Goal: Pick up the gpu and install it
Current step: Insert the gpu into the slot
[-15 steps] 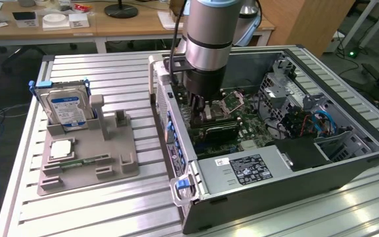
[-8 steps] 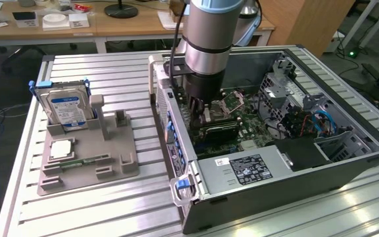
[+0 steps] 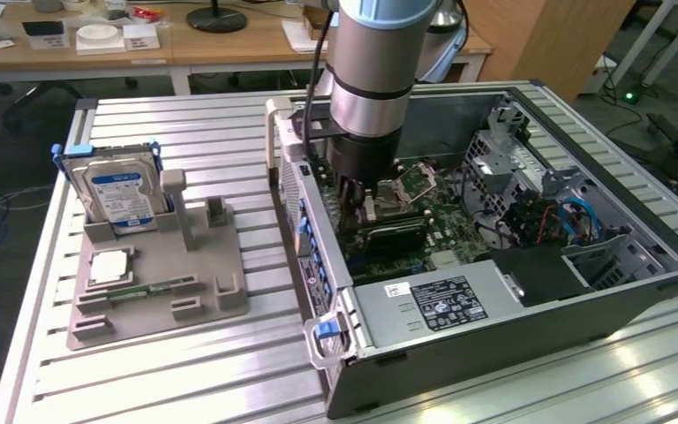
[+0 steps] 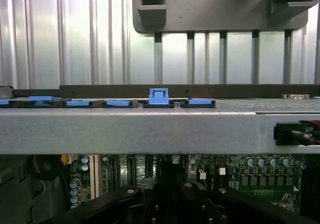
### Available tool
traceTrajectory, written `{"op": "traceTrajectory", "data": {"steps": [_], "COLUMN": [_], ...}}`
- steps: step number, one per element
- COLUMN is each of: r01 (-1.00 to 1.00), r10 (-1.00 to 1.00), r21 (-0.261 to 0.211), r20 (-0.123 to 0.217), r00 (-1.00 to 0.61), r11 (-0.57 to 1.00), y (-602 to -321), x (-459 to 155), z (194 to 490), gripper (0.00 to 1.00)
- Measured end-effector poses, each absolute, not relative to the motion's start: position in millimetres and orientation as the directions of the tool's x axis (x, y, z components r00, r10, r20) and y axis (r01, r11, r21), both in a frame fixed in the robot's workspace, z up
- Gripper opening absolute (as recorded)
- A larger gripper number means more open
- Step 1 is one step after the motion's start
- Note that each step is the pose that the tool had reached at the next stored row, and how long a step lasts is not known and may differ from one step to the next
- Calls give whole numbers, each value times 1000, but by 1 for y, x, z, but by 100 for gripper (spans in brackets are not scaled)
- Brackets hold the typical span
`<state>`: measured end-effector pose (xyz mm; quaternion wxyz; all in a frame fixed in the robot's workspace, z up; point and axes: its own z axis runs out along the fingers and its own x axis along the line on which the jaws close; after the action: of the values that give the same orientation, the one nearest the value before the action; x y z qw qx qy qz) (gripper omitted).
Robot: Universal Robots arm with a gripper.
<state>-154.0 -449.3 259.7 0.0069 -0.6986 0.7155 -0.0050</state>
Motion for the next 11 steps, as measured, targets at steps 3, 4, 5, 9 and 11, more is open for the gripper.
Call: {"op": "traceTrajectory", "data": {"steps": [3,4,5,9,11], "r01": [-1000,-999,-999,-999,-999], "r10": [-1000,-1000,-1000,-1000,-1000], "r21": [-19,-21,-22,-23,-23], "r20": [-5,-7,-7,-5,-5], "r00": [-24,-23,-23,-24,-24], "r11": [24,24,24,24,24], "y": [-449,-449,-449,-449,-449], "x": [-153,-152,-152,-148,-142], "z": [261,262,263,266,266], "gripper": [11,11,11,11,11]}}
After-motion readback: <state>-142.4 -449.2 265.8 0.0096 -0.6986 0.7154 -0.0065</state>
